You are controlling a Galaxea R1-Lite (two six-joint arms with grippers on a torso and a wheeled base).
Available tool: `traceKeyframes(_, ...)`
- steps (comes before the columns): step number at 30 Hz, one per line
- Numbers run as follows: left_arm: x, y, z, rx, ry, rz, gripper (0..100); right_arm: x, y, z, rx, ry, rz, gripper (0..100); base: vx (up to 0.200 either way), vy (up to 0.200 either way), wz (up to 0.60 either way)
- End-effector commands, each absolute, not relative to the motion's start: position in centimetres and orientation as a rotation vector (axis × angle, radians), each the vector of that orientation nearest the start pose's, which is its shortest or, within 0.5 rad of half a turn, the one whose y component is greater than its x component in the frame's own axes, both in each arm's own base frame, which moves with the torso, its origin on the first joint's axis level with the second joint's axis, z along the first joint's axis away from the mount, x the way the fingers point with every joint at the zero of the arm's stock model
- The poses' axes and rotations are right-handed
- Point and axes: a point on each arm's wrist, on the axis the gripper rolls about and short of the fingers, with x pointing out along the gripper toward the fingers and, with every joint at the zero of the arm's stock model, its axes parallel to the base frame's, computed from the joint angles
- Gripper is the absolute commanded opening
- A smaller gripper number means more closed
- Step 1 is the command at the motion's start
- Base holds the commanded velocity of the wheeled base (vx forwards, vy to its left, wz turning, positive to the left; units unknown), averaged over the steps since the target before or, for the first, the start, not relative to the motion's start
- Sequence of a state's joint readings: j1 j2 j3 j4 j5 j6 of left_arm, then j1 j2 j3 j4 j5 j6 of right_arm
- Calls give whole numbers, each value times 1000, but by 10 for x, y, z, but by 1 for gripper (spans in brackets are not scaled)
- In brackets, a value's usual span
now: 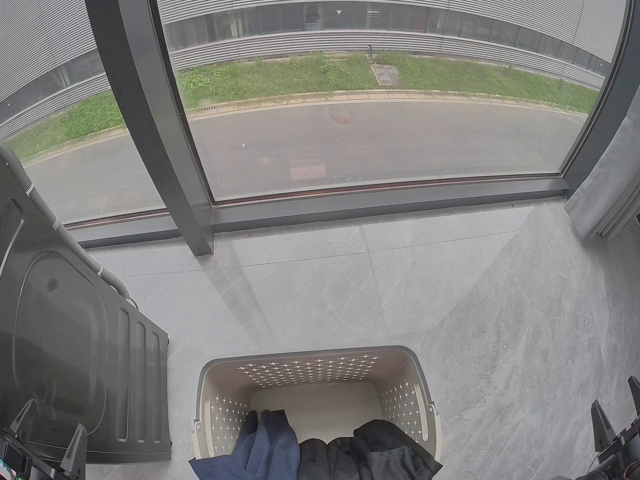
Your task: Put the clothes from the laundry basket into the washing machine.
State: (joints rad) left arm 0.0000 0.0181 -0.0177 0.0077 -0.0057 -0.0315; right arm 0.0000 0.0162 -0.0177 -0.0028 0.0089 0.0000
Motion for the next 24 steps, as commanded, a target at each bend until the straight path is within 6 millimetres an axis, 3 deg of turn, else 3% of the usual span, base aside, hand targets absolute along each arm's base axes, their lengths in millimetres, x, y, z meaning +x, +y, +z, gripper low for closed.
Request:
traceKeyframes(1,-22,0,76,-32,12,-6,100,-23,0,76,0,-3,11,100,0,0,0)
traceKeyframes(24,-22,0,76,-32,12,-6,100,-23,0,76,0,-3,11,100,-191,0,0)
